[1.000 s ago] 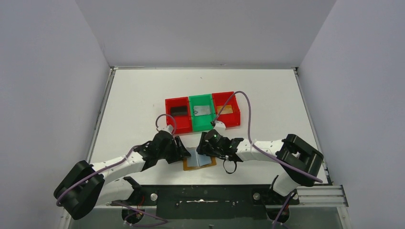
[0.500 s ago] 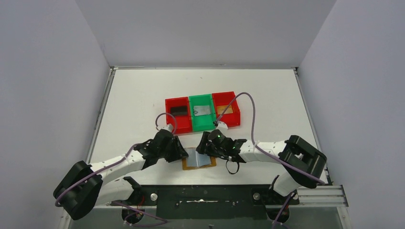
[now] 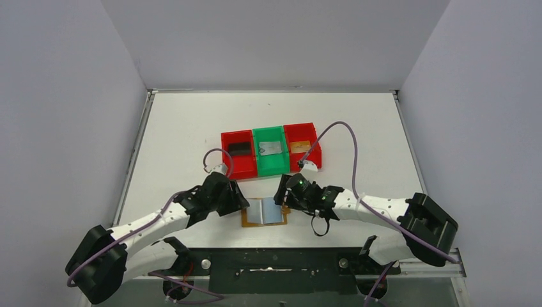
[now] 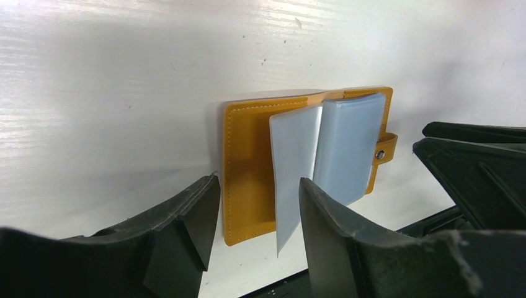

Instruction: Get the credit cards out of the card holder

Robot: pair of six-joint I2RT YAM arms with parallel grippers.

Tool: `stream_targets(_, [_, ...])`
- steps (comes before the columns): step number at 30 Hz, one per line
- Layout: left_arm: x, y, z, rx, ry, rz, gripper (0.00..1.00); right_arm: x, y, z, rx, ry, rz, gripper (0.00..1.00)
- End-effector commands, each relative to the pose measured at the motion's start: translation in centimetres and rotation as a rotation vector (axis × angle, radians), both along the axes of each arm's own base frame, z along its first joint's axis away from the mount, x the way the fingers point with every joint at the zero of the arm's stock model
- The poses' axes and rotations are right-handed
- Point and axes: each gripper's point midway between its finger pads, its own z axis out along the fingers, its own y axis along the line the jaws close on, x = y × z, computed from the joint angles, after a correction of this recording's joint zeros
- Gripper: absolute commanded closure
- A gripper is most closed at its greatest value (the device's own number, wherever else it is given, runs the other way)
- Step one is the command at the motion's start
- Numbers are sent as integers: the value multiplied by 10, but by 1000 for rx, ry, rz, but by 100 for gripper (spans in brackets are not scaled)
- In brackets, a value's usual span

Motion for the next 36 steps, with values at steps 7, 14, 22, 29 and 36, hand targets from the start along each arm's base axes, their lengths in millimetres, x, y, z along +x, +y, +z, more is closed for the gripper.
stream_targets(7, [16,-2,46,-43,-109,25,47,-6,10,-16,26,44,31,37])
stream_targets(14, [23,15,68,-22,-186,100,38,-5,25,-1,20,1,66,38])
stream_targets(22, [29,51,118,-4,-345,235,23,19,-5,52,-153,-207,-18,29])
stream_targets(29, [28,88,169,39,-461,352,10,33,-46,111,-160,-414,-126,21])
stream_targets(36, [25,132,195,208,-468,492,7,35,-107,159,-197,-566,-282,7])
